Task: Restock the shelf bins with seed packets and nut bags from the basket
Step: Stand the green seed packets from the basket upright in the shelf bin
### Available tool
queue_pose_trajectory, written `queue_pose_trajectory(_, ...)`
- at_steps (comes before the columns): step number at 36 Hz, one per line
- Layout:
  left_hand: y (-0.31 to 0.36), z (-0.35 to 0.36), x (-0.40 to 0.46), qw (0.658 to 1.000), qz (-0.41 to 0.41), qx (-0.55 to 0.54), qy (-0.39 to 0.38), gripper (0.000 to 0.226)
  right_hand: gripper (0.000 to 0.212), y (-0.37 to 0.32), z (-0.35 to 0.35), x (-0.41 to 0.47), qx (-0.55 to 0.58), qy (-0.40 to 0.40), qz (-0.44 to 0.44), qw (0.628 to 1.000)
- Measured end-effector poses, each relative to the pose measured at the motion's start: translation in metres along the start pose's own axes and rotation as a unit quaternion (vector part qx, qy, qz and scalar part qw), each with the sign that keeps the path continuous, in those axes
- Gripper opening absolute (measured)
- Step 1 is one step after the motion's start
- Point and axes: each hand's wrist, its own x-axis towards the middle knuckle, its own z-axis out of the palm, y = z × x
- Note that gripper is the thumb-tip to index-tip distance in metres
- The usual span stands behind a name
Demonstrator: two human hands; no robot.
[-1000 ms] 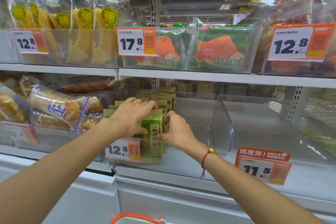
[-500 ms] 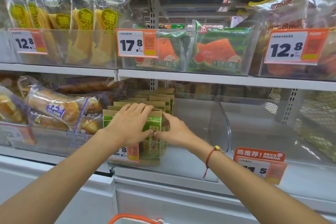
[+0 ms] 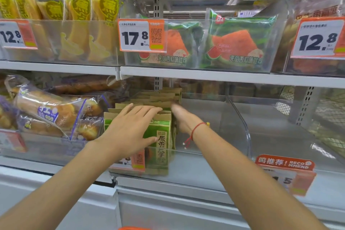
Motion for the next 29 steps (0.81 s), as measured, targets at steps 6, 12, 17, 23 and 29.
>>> queue_pose_trajectory(6, 0.007, -0.008, 0.006, 0.998, -0.019, 0.02, -0.048, 0.079, 0.044, -0.005, -0.032, -0.049, -0.081, -0.008, 0.03, 0.996)
queue_pose_trajectory(12, 0.013, -0.007, -0.012, 0.998, -0.021, 0.056, 0.009, 0.08, 0.04, 0.003, -0.043, -0.121, -0.249, -0.018, -0.064, 0.966)
queue_pose_trajectory(17, 0.039, 0.003, -0.055, 0.985, -0.03, -0.013, 0.168, 0.057, 0.021, 0.032, -0.058, -0.176, -0.377, 0.035, -0.22, 0.899)
queue_pose_trajectory(23, 0.078, 0.031, -0.114, 0.981, -0.066, -0.089, 0.157, 0.029, 0.024, 0.075, -0.048, -0.215, -0.549, 0.092, -0.339, 0.758)
queue_pose_trajectory(29, 0.099, 0.065, -0.166, 0.978, -0.151, -0.145, 0.002, 0.027, 0.024, 0.134, -0.021, -0.222, -0.644, 0.014, -0.278, 0.713)
